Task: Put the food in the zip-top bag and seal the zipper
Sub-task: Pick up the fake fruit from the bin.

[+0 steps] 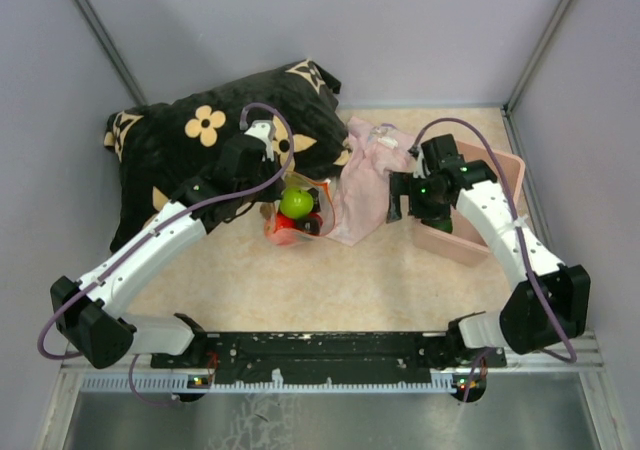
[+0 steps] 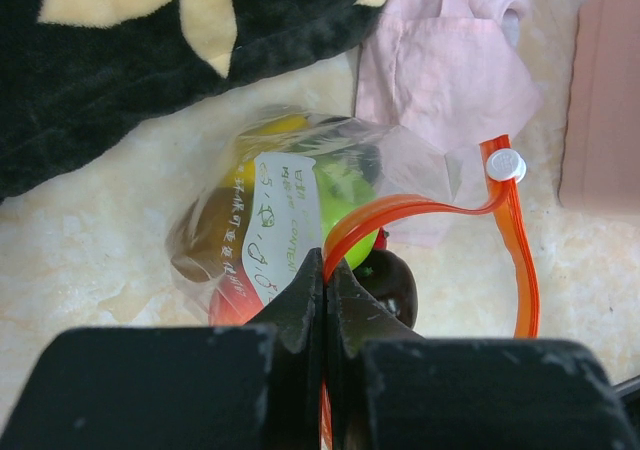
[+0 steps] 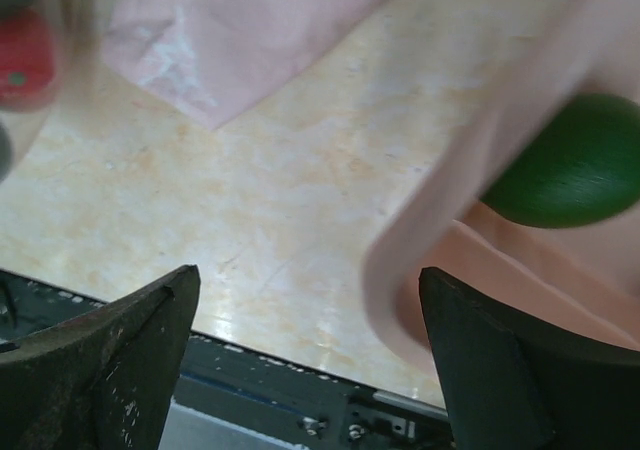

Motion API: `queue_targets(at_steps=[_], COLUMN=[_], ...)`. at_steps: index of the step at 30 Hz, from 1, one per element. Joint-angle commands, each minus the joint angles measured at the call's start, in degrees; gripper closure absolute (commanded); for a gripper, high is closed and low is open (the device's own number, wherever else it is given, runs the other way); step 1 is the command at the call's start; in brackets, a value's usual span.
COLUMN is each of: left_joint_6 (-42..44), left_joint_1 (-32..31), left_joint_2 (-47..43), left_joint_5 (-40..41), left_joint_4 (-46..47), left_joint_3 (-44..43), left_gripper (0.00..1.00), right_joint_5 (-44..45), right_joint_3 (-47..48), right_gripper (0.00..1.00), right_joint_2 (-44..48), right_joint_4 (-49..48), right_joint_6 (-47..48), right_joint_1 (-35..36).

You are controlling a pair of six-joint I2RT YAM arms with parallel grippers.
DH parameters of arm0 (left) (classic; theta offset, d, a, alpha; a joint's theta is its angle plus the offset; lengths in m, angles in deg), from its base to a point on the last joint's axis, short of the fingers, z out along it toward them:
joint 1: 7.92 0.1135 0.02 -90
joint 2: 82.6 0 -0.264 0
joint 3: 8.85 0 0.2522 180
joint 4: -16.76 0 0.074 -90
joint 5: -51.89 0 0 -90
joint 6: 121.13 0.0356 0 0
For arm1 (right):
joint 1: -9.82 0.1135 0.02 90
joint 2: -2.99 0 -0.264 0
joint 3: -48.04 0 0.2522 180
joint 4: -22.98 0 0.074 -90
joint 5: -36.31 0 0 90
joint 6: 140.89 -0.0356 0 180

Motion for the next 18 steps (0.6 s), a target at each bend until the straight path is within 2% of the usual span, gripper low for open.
queue_targets(at_steps=[1, 4, 7, 11, 15, 18], left_joint_6=[0.6, 0.5, 0.6, 0.4, 0.2, 0.1], left_joint_1=[0.2, 0.2, 0.2, 0.2, 0.2, 0.2], left_joint_2=[-2.0, -2.3, -2.7, -3.2, -3.2, -3.1], left_joint_5=[2.0, 2.3, 2.6, 2.8, 2.8, 3.5], left_joint_4=[0.2, 0.0, -0.2, -0.1, -0.3, -0.8], left_joint_3=[-0.4, -0.3, -0.2, 0.0, -0.2, -0.3], left_gripper=[1.0, 1.0, 1.0, 1.0, 1.0, 1.0], right_joint_5=[-10.1, -15.6, -14.9, -6.4, -5.6, -5.0], right_joint_3=[2.2, 2.5, 4.7, 9.7, 12.6, 15.9], right_gripper=[0.1, 0.1, 0.1, 0.08, 0.07, 0.07], right_joint_2=[-3.4, -5.6, -8.0, -11.9, -13.8, -12.4], right_joint_4=[-8.8, -19.3, -24.9, -24.7, -23.6, -18.4], right_joint_6=[-6.9, -13.1, -17.1, -16.4, -15.0, -8.6], right_joint_1=[6.8, 8.7, 8.8, 7.9, 5.5, 5.1])
